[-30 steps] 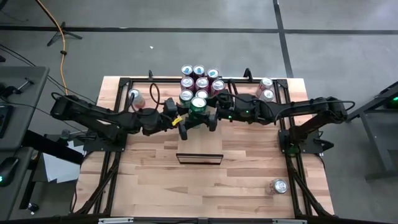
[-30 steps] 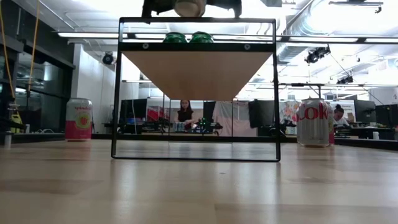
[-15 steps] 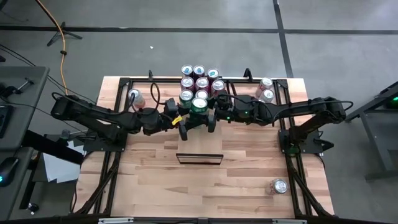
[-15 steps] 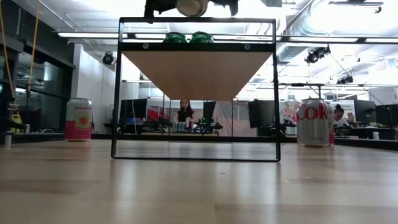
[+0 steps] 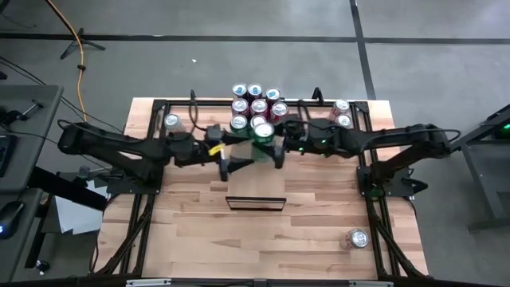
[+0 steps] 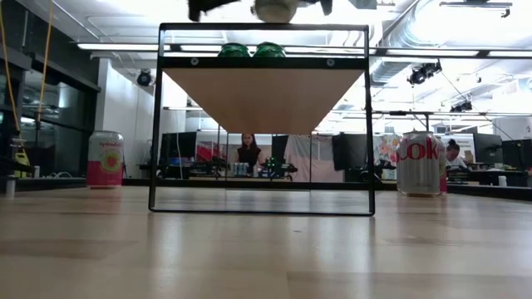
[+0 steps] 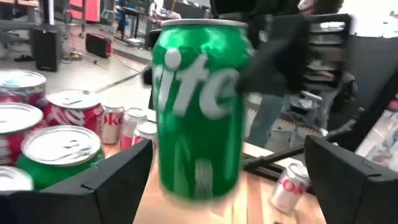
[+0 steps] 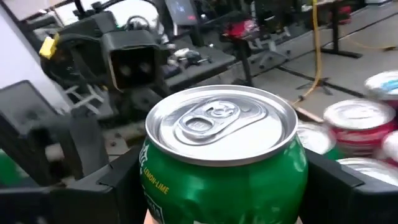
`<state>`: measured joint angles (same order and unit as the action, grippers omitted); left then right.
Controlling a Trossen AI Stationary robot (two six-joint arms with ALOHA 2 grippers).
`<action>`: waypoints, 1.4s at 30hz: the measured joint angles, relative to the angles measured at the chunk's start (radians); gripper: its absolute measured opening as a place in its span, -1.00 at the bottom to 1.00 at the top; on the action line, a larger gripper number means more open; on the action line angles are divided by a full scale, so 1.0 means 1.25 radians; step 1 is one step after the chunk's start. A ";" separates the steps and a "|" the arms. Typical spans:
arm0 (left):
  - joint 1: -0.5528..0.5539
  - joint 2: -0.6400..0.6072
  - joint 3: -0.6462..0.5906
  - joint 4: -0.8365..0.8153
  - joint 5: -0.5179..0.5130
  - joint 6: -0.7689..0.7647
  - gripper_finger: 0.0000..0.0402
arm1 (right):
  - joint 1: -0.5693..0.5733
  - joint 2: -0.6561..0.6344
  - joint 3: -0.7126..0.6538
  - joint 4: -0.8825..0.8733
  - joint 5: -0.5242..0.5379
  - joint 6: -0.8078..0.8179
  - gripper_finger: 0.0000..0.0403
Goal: Place canned beverage on shelf
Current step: Put the green soda can on the shelf
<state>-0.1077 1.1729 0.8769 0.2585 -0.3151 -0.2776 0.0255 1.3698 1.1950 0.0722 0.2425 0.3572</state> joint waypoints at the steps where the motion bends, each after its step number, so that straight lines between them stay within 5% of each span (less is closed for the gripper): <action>1: 0.001 -0.028 0.001 -0.038 0.001 0.000 0.73 | 0.000 -0.020 0.000 -0.036 0.008 -0.004 0.43; 11: 0.002 -0.290 0.000 -0.180 -0.099 0.017 0.74 | 0.056 -0.091 0.000 -0.345 0.104 -0.007 0.43; 25: 0.002 -0.372 -0.001 -0.143 -0.115 0.014 0.75 | 0.012 -0.154 -0.349 0.191 0.138 -0.020 0.43; 42: 0.002 -0.366 -0.002 -0.141 -0.138 0.014 0.75 | -0.084 -0.037 -0.368 0.293 0.105 -0.125 0.43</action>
<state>-0.1051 0.7151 0.8745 0.0828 -0.4870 -0.2596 -0.0799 1.3230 0.7353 0.4380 0.3735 0.2005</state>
